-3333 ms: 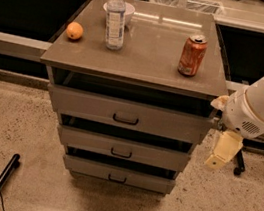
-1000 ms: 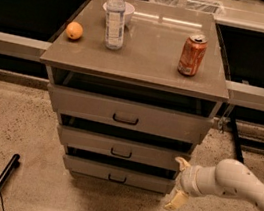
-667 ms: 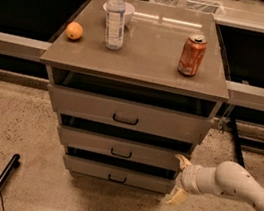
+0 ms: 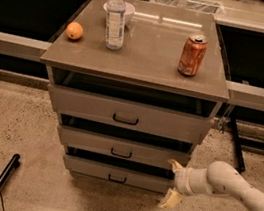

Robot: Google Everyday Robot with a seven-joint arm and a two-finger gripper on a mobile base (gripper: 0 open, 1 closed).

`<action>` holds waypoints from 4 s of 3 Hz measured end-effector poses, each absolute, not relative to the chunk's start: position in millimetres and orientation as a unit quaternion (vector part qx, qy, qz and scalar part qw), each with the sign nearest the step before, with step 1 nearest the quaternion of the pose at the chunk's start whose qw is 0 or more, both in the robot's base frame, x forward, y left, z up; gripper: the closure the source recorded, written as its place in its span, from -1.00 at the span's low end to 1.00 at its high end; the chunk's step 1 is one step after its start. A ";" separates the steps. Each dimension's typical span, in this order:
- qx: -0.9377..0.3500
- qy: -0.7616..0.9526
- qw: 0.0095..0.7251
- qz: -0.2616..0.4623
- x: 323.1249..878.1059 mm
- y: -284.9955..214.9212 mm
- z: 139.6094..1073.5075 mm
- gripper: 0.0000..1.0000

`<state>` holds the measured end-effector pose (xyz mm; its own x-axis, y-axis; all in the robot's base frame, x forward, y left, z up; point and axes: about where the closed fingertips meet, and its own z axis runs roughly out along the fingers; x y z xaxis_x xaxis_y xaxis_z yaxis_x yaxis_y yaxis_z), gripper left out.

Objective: Open bottom drawer

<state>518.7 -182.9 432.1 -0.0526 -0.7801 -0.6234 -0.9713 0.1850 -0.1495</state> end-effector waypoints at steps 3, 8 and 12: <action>-0.647 0.687 0.289 0.162 480.8 -160.0 347.4 -1.00; -0.660 0.700 0.253 0.102 531.2 -186.0 218.9 -1.00; -0.664 0.696 0.263 0.078 601.8 -209.2 171.4 -1.00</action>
Offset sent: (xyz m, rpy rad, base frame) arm -0.0559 0.0318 -0.1228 -0.0438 -0.0379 0.0993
